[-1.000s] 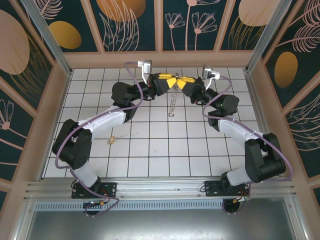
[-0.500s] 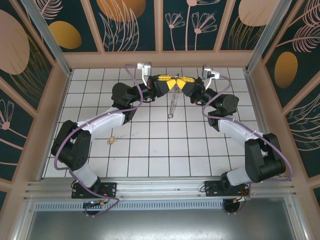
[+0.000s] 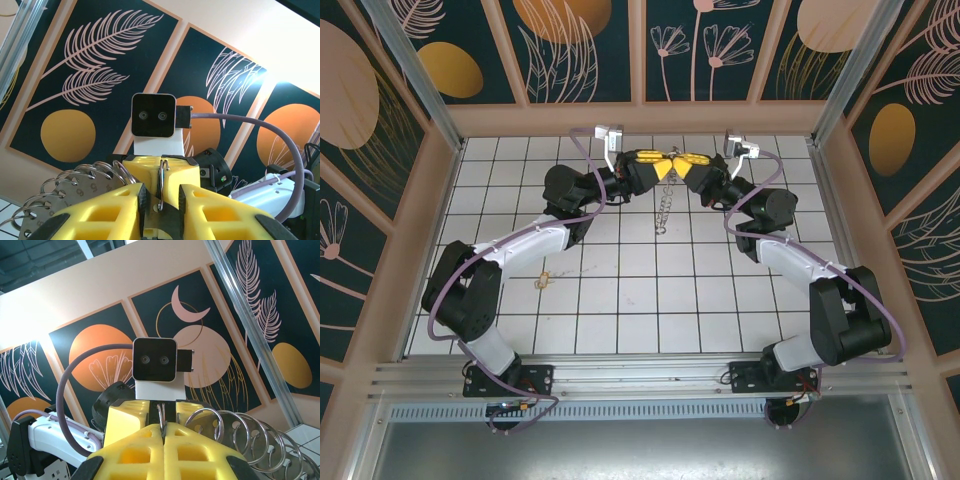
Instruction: Put the keys on the keyring
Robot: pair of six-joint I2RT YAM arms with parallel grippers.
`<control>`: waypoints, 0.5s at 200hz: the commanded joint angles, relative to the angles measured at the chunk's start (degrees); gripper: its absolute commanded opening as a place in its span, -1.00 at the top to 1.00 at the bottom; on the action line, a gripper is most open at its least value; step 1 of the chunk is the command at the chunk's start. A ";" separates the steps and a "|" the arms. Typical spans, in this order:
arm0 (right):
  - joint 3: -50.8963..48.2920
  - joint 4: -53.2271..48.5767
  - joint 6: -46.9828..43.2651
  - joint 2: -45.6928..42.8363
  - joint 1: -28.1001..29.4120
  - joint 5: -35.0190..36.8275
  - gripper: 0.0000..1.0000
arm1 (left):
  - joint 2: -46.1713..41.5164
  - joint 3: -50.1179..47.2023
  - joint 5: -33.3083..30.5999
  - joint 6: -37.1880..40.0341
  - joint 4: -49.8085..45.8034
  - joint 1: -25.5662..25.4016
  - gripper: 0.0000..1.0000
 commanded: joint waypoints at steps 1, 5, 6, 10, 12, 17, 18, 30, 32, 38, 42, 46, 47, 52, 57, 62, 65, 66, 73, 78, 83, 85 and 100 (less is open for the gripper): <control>1.42 2.72 -0.83 -0.43 0.31 0.15 1.00 | -1.02 0.42 -0.39 0.73 0.77 -0.19 0.47; 1.38 2.72 -0.80 -0.41 0.26 0.15 1.00 | -0.97 0.49 -0.35 0.71 0.77 -0.26 0.48; 1.37 2.73 -0.83 -0.46 0.25 0.15 1.00 | -0.95 0.45 -0.33 0.72 0.77 -0.22 0.48; 1.36 2.69 -0.85 -0.50 0.27 0.12 1.00 | -0.93 0.45 -0.39 0.70 0.87 -0.26 0.47; 1.36 2.72 -0.79 -0.56 0.25 0.12 1.00 | -0.93 0.43 -0.45 0.71 0.93 -0.19 0.47; 1.36 2.65 -0.85 -0.51 0.25 0.15 1.00 | -0.93 0.42 -0.48 0.60 0.99 -0.26 0.47; 1.36 2.65 -0.85 -0.50 0.25 0.15 1.00 | -0.93 0.42 -0.53 0.61 1.01 -0.27 0.47; 1.35 2.64 -0.85 -0.54 0.25 0.05 1.00 | -0.94 0.51 -0.65 0.54 1.13 -0.20 0.44; 1.31 2.64 -0.83 -0.51 0.25 0.06 1.00 | -0.93 0.51 -0.64 0.54 1.12 -0.26 0.44; 1.36 2.64 -0.85 -0.51 0.26 0.06 1.00 | -0.93 0.51 -0.71 0.46 1.17 -0.28 0.42; 1.36 2.64 -0.80 -0.50 0.26 0.06 1.00 | -0.85 0.51 -0.76 0.39 1.21 -0.24 0.43; 1.31 2.60 -0.74 -0.50 0.25 0.06 1.00 | -0.84 0.51 -0.71 0.45 1.30 -0.23 0.44; 1.25 2.62 -0.75 -0.54 0.25 0.06 1.00 | -0.84 0.51 -0.69 0.41 1.34 -0.26 0.44; 1.27 2.58 -0.84 -0.66 0.25 0.06 1.00 | -0.86 0.51 -0.64 0.37 1.49 -0.24 0.44; 1.33 2.50 -0.85 -0.61 0.28 0.06 1.00 | -0.80 0.51 -0.72 0.23 1.56 -0.20 0.45; 1.36 2.39 -0.93 -0.69 0.30 -0.01 1.00 | -0.75 0.51 -0.80 0.28 1.72 -0.20 0.45; 1.36 2.38 -0.89 -0.68 0.30 -0.03 1.00 | -0.75 0.51 -0.75 0.20 1.78 -0.19 0.46; 1.36 2.38 -0.92 -0.67 0.27 -0.07 1.00 | -0.75 0.51 -0.76 0.20 1.80 -0.19 0.47; 1.35 2.38 -0.93 -0.63 0.33 -0.11 1.00 | -0.75 0.42 -0.82 0.10 2.01 -0.25 0.49; 1.39 2.30 -0.93 -0.62 0.30 -0.12 1.00 | -0.75 0.42 -0.80 -0.01 2.15 -0.21 0.50; 1.46 2.25 -0.91 -0.59 0.28 -0.13 1.00 | -0.75 0.33 -0.88 -0.01 2.27 -0.22 0.52; 1.45 2.24 -0.89 -0.59 0.30 -0.12 1.00 | -0.73 0.33 -0.88 -0.06 2.35 -0.20 0.53; 1.44 2.13 -0.91 -0.63 0.34 -0.29 1.00 | -0.67 0.34 -0.91 -0.23 2.62 -0.19 0.56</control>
